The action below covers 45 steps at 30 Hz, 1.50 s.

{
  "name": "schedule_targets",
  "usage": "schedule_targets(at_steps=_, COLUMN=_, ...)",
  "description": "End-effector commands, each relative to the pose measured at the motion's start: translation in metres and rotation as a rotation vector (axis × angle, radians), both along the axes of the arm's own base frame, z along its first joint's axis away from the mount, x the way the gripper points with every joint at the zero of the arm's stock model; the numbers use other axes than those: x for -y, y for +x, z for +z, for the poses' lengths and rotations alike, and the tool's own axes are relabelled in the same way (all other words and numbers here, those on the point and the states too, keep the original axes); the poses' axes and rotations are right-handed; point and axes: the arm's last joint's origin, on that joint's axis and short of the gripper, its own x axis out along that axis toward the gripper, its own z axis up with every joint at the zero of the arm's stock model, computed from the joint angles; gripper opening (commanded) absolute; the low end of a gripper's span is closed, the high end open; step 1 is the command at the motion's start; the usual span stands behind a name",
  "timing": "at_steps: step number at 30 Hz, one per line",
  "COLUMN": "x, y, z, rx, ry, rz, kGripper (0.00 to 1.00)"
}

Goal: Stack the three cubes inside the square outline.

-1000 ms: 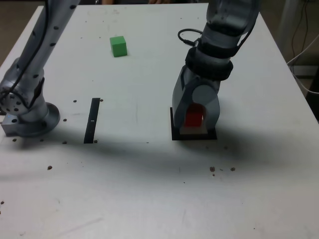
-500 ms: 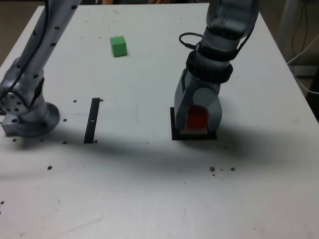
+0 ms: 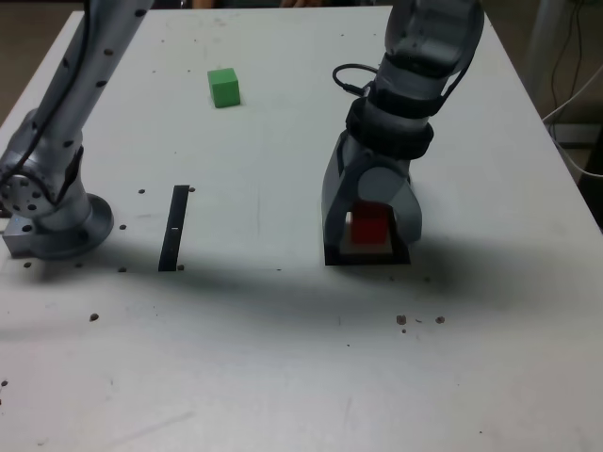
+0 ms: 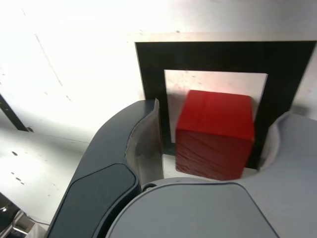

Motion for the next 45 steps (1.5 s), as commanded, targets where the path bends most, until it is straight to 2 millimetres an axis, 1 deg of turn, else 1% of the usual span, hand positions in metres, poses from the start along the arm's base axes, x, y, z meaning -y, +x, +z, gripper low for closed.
schedule_targets(at_steps=1, x=-0.002, y=-0.003, z=0.006, rx=0.012, ry=0.008, rz=0.004, kGripper=0.99)
schedule_targets(at_steps=7, x=-0.004, y=-0.009, z=0.016, rx=0.025, ry=0.037, rz=0.003, kGripper=0.99)
schedule_targets(at_steps=11, x=-0.009, y=-0.014, z=0.028, rx=0.043, ry=0.063, rz=0.006, kGripper=0.99)
schedule_targets(at_steps=16, x=-0.019, y=-0.018, z=0.047, rx=0.068, ry=0.089, rz=0.019, kGripper=0.99)
schedule_targets(at_steps=24, x=-0.035, y=-0.022, z=0.07, rx=0.096, ry=0.105, rz=0.039, kGripper=0.99)
schedule_targets(at_steps=28, x=-0.041, y=-0.025, z=0.086, rx=0.118, ry=0.117, rz=0.039, kGripper=0.99)
schedule_targets(at_steps=34, x=-0.044, y=-0.031, z=0.115, rx=0.162, ry=0.133, rz=0.033, kGripper=0.99)
schedule_targets(at_steps=37, x=-0.048, y=-0.033, z=0.126, rx=0.177, ry=0.132, rz=0.036, kGripper=0.99)
schedule_targets(at_steps=41, x=-0.059, y=-0.033, z=0.133, rx=0.19, ry=0.131, rz=0.047, kGripper=0.99)
schedule_targets(at_steps=45, x=-0.078, y=-0.033, z=0.134, rx=0.195, ry=0.131, rz=0.069, kGripper=0.99)
